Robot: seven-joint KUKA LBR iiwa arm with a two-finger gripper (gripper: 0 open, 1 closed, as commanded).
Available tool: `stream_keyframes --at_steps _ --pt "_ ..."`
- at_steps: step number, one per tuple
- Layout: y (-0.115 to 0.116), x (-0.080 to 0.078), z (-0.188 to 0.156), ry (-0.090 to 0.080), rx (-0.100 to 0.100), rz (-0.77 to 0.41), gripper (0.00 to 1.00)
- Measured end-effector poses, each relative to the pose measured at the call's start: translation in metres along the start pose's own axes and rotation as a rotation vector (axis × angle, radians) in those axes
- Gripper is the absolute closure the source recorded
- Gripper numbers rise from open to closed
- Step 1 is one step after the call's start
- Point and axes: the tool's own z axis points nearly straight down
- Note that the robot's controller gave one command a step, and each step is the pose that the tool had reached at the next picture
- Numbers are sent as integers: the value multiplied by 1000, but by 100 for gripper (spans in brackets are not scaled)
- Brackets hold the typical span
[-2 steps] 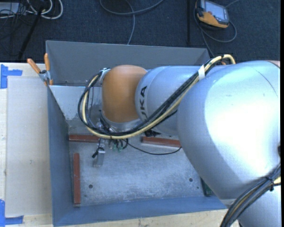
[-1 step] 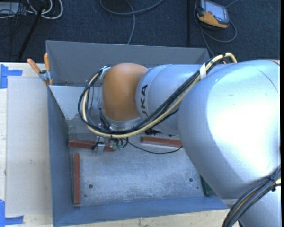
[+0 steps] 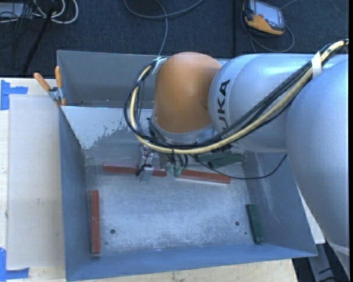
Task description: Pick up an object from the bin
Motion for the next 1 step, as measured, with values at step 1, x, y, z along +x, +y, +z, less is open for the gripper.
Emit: stream_keyframes --at_steps 1 --pt "4 -5 -82 -2 -2 -6 100"
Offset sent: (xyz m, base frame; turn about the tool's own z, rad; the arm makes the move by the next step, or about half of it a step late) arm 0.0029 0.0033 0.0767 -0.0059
